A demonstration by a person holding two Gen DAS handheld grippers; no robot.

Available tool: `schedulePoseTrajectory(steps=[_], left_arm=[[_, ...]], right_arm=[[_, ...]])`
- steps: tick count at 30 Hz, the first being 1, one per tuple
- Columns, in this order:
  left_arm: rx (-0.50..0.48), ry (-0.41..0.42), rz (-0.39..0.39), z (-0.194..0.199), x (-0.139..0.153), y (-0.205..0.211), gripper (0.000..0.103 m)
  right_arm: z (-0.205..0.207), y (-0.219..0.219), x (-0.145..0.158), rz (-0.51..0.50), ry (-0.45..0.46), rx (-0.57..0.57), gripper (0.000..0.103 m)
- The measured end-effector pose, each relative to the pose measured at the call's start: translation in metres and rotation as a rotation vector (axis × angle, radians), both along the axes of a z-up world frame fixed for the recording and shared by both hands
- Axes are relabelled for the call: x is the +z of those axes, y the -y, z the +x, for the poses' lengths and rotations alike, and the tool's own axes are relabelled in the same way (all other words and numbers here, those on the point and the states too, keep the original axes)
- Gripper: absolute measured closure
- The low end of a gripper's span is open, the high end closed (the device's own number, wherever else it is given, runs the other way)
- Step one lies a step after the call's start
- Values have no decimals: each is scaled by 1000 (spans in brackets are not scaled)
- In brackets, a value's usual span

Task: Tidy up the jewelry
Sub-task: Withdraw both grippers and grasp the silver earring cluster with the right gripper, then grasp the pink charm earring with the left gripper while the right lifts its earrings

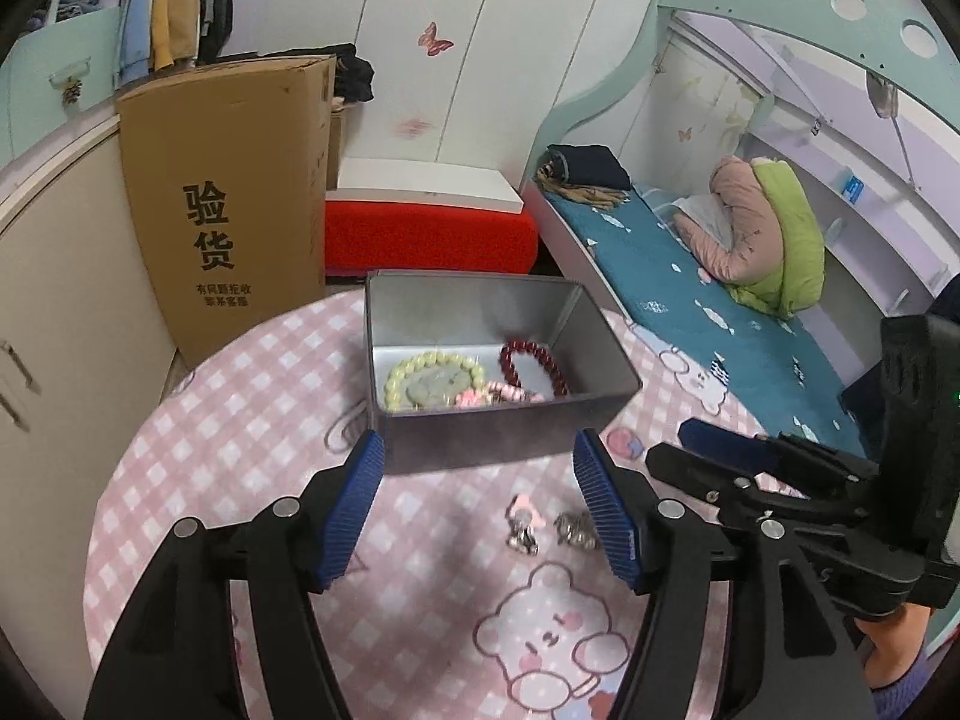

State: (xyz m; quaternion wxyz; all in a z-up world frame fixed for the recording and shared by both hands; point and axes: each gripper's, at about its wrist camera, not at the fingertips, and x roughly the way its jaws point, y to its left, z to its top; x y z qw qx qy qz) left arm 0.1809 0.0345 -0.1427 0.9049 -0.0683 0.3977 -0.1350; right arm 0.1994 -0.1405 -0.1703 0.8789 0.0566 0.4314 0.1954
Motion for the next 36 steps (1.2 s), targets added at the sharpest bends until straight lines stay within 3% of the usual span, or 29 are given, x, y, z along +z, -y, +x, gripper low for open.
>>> schedulePoseTrajectory(steps=[9,11,22,24,29,36], left_arm=[[28,-38,25,-20,-27,-3,39],[32,-50,23,-24,-34,-5,39],[49,-100,13,-27,-54,-10,39],[47,-102,13,-26,-55,-9,39],[40,-110,11,-23,-56,-5,39],[27,-109,17,-19,-56,6,39]], right_arm=[[-10,-9,-38,-22,-58,12,61],[-12,-13,-42,-31,-55,16,55],[-8,-40,-48,-159,2,52,53],[-9,-43,-49,-189,19,56,55],[-9,-41,-47,-217,37,59,80],[-11,-21,-46,-167,28,53,84]])
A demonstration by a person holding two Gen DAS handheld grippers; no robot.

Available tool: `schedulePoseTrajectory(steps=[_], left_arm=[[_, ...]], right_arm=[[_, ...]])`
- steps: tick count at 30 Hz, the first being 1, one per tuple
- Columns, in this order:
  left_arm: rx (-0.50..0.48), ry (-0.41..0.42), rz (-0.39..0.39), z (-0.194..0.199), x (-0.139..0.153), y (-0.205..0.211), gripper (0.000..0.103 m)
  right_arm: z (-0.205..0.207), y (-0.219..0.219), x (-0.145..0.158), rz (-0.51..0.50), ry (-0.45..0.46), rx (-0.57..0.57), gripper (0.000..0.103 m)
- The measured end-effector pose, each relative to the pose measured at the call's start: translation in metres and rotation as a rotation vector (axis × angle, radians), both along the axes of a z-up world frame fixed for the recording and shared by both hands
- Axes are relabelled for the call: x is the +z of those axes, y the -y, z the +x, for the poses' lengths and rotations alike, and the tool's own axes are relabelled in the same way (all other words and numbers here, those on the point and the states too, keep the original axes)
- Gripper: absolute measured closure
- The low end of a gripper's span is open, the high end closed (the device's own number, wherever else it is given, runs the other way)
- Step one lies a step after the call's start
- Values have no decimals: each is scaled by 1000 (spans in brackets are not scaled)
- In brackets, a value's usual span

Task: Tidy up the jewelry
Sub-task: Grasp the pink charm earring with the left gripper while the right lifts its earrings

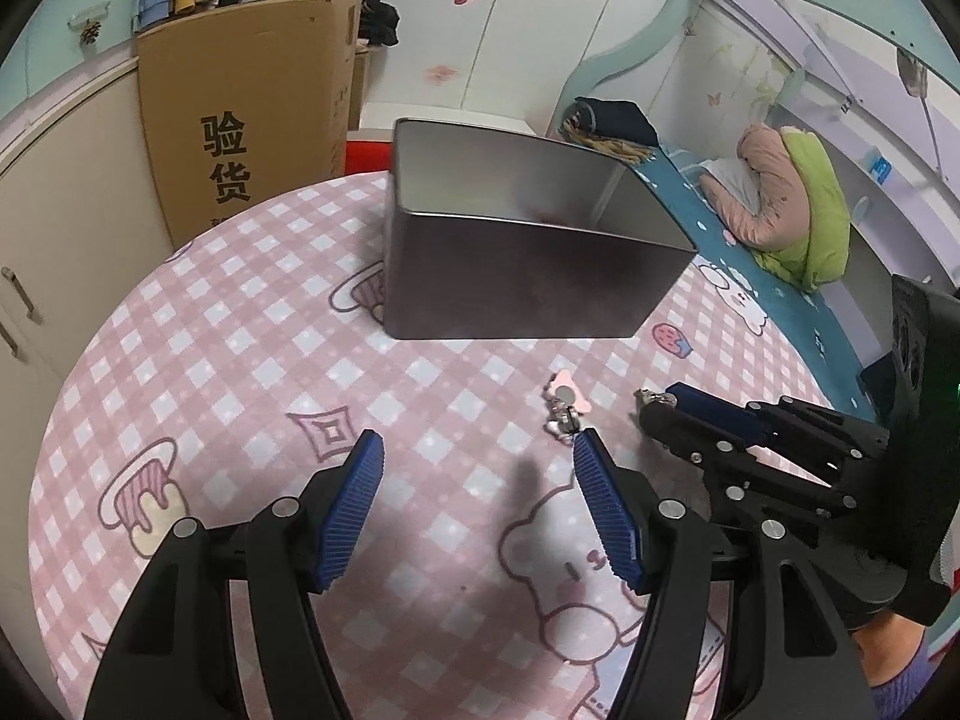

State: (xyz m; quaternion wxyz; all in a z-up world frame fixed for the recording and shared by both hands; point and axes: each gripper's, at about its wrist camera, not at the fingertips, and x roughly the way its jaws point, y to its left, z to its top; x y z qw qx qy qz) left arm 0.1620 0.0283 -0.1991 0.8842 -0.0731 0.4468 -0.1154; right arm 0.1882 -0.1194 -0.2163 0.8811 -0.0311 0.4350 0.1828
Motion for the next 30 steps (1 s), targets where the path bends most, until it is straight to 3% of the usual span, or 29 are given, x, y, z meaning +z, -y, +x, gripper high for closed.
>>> schedulePoseTrajectory(steps=[15,22,30], left_arm=[[-45,13,110,16,-12,45,42],[-44,31,181,20,-13,44,92],[-66,56,105,11,-1,28,95]], right_arm=[[-4,43,6,82,-4,-55,87],[-3,44,6,95,-4,-55,87],[-3,40,18,107,8,-50,87]])
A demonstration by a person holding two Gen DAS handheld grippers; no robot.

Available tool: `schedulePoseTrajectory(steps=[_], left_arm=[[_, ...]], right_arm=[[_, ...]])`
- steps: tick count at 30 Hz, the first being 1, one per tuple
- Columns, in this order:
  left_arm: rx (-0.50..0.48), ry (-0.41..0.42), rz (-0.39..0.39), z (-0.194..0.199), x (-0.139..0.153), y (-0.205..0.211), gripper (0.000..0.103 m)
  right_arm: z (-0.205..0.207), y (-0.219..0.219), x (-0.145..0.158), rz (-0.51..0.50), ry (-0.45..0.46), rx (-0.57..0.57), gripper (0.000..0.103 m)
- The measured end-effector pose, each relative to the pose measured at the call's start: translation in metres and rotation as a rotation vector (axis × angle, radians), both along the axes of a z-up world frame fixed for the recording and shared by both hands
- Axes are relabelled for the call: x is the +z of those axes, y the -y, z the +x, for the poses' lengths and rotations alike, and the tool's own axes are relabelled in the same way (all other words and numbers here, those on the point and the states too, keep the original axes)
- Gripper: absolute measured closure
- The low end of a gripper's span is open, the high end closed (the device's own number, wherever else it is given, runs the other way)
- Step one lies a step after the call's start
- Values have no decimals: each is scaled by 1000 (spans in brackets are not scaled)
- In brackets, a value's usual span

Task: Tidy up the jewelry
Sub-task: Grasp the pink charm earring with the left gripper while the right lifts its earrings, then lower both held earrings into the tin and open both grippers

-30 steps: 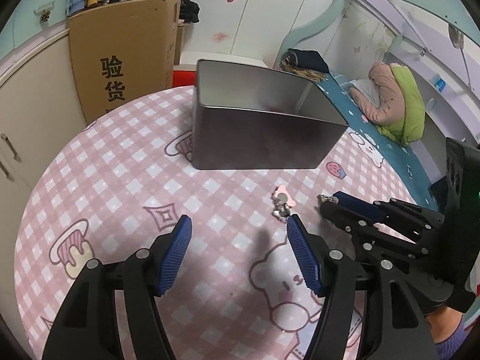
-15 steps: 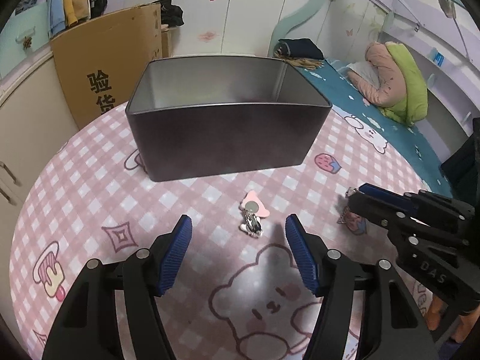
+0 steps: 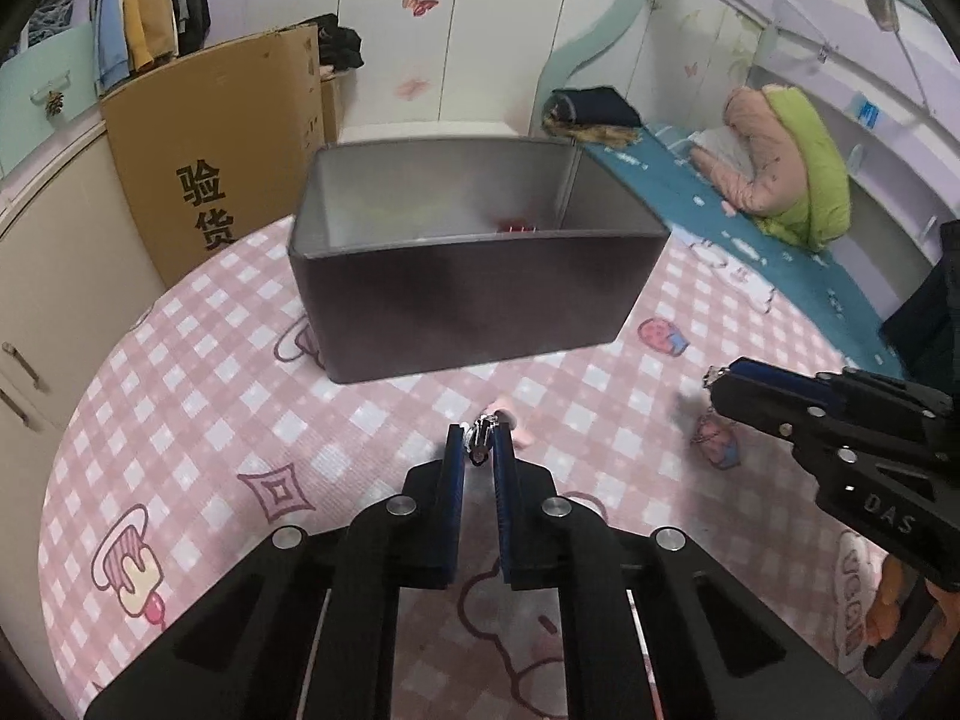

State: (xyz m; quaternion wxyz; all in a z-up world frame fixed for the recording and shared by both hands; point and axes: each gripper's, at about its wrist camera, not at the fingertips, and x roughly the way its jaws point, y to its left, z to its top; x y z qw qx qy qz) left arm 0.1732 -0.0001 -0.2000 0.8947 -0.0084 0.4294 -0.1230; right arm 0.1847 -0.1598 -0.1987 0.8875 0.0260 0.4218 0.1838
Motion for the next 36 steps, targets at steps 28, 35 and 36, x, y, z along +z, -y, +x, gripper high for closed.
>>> schedulePoseTrajectory(steps=[28,35,36], left_arm=[[-36,127,-120,43,99,-30,95],[-25,69,-101,69,78,-29,95],[-25,61,-99,71,73,-29,95]], right_arm=[[36,-32,104,32,157,41,87],[61,-50,92,36,115,69,87],[64,-51,88,37,106,72,87]])
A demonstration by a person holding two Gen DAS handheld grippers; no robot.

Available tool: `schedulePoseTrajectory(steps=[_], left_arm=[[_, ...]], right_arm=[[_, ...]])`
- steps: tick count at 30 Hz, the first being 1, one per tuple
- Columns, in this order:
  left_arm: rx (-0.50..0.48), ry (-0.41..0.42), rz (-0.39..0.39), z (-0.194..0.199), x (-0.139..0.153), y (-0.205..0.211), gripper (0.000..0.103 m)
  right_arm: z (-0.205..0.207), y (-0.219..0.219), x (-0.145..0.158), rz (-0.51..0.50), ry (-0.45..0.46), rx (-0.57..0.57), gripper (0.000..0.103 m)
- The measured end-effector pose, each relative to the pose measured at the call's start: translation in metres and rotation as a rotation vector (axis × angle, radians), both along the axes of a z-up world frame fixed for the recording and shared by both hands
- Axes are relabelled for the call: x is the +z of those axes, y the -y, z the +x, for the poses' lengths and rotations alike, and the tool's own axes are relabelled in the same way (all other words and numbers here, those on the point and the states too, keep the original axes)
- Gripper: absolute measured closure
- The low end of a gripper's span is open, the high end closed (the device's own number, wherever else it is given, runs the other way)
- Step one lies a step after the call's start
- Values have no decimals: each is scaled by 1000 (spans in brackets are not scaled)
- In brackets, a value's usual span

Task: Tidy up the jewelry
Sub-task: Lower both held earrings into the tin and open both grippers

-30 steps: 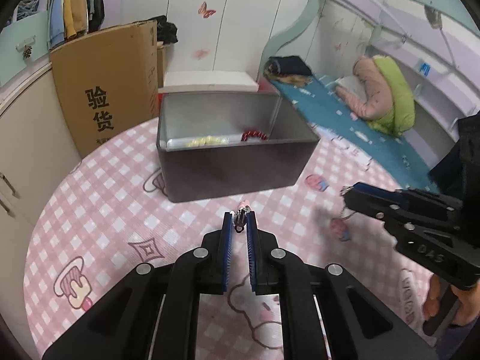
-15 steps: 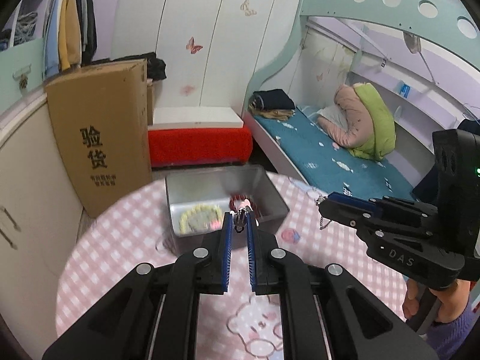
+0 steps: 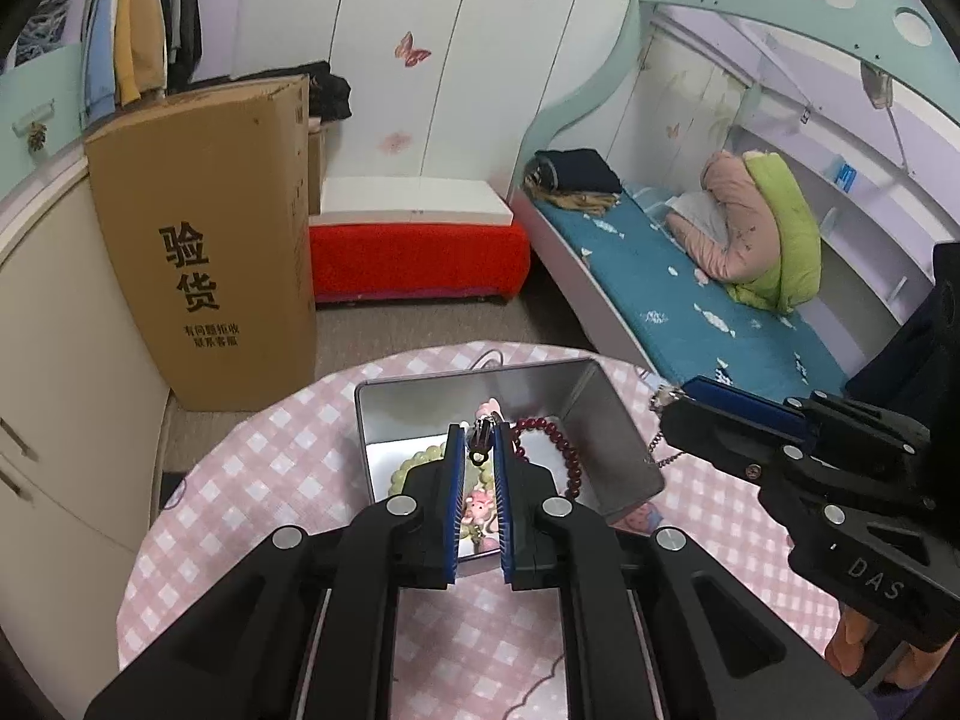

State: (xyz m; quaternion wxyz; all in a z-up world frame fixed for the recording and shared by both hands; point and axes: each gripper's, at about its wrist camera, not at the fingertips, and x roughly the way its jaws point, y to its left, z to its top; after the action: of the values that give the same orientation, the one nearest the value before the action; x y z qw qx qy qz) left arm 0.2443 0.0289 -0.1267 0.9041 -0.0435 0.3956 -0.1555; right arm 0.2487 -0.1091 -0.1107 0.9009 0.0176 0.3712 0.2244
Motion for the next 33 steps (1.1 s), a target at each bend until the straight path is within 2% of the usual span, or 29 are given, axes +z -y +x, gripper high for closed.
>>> schedulePoseTrajectory(steps=[9,21,23,24,25,33], left_arm=[[-1,-50,17,9,-25,-2,95],[2,-63,12,10,-31,-1,93],[5,-65,7,10,-31,-3,80],[9,-59,9,8,-30,-4,66],[15,-48,14,7,-29,-4,62],[14,-17,22,1,-21,-3,62]], right_arm=[[21,-12,-32,-4,-74,1,87],[33,-16,-54,-10,-122,-6,87],[33,-17,-53,-10,-122,-7,87],[34,-18,-52,-10,-122,-8,87],[34,-17,-52,-9,-121,-8,87],[33,-16,-53,-3,-123,-9,87]])
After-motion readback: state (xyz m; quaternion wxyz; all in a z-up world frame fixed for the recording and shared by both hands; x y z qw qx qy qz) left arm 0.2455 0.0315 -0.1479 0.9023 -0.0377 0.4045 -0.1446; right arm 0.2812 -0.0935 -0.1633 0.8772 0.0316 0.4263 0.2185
